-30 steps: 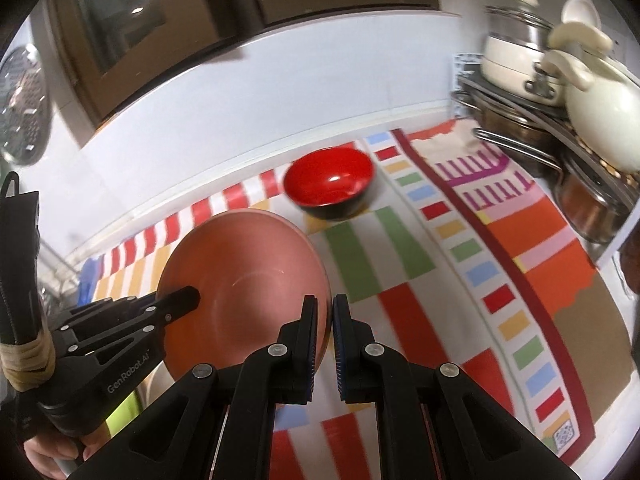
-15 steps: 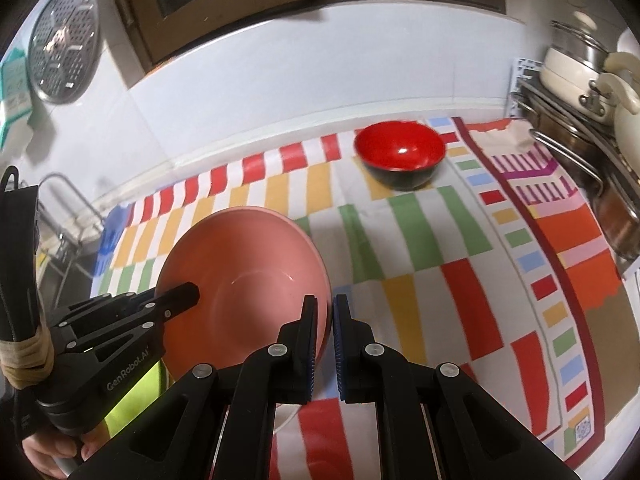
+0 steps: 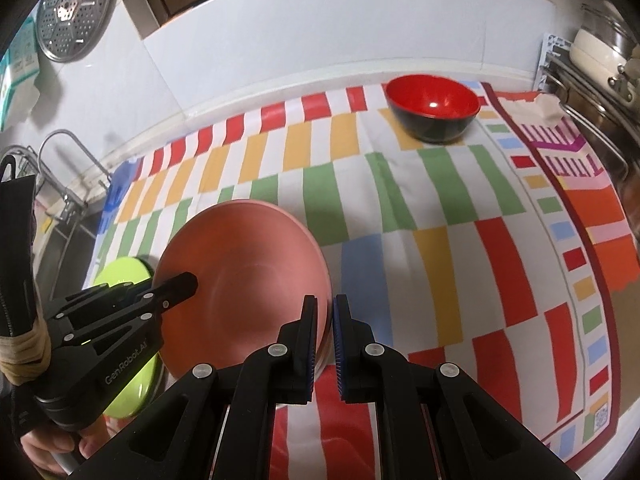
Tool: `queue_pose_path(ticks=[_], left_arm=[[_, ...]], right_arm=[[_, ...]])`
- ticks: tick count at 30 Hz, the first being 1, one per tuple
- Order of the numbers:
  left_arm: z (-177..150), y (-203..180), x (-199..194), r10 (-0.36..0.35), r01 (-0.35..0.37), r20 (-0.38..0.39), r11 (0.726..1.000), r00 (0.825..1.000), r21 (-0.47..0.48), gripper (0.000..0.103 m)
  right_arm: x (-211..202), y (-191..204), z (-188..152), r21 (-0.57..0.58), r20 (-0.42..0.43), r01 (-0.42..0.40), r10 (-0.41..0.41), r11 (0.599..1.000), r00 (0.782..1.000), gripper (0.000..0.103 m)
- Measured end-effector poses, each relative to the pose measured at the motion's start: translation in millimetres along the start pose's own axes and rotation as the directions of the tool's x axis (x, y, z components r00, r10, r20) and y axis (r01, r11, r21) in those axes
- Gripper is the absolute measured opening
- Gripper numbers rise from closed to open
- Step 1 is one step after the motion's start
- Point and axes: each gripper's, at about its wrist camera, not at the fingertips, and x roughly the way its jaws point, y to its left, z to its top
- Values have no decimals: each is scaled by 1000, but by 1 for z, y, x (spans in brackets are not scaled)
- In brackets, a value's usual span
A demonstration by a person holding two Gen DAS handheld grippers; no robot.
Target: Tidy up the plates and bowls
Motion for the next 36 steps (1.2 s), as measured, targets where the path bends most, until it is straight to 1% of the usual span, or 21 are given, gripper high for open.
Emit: queue_pose_path(ticks=[6,10,13,15,16,17,19,20,21,28,30,33,36], left_arm=[[-2,0,0,12,-12,6,1000,1000,5,10],[-2,-2,0,10,-10,8,1000,1000,11,14],[-1,-2,0,-12,12,3,1000,1000,11,24],[-1,-2,0,-11,10,8,1000,1000,14,31],[-1,-2,0,-7,6,10,1000,1000,16,39],[-1,-2,-1,-2,2,14,1000,1000,15,44],[0,-2,-2,6,-6,21,1000,1000,21,48],[0,-2,-3,9,-9,24,1000,1000,22,52],[1,-3,-4,14,-15,32,1000,999,26,54],[11,-6,-14,44,-49,79,997,996,61,60],[16,-9,-17,55,-63,96,995,994,79,61],[26,-16,-19,60,-73,118,991,991,110,63],[35,-23,-20,52,-70,133,988,990,135,65]], right_arm=[[5,1,-3,-6,-15,-4,4,1000,1000,9],[6,0,-5,0,-22,-11,11,1000,1000,9],[8,-1,-6,2,-30,-19,19,1000,999,9],[10,-1,-6,3,-36,-27,27,1000,999,10],[10,-1,-7,1,-35,-25,25,1000,999,10],[10,-1,-8,-7,-34,-17,16,1000,999,11],[9,-2,-8,-6,-27,-6,6,1000,1000,15],[8,-3,-8,-3,-23,-3,3,1000,1000,19],[7,-4,-8,0,-18,2,-2,1000,1000,24],[-3,-11,-6,42,61,22,-24,999,998,33],[-6,-14,-4,42,92,41,-45,998,995,40],[-10,-18,2,28,129,64,-67,998,989,44],[-17,-22,10,19,162,67,-69,998,984,44]])
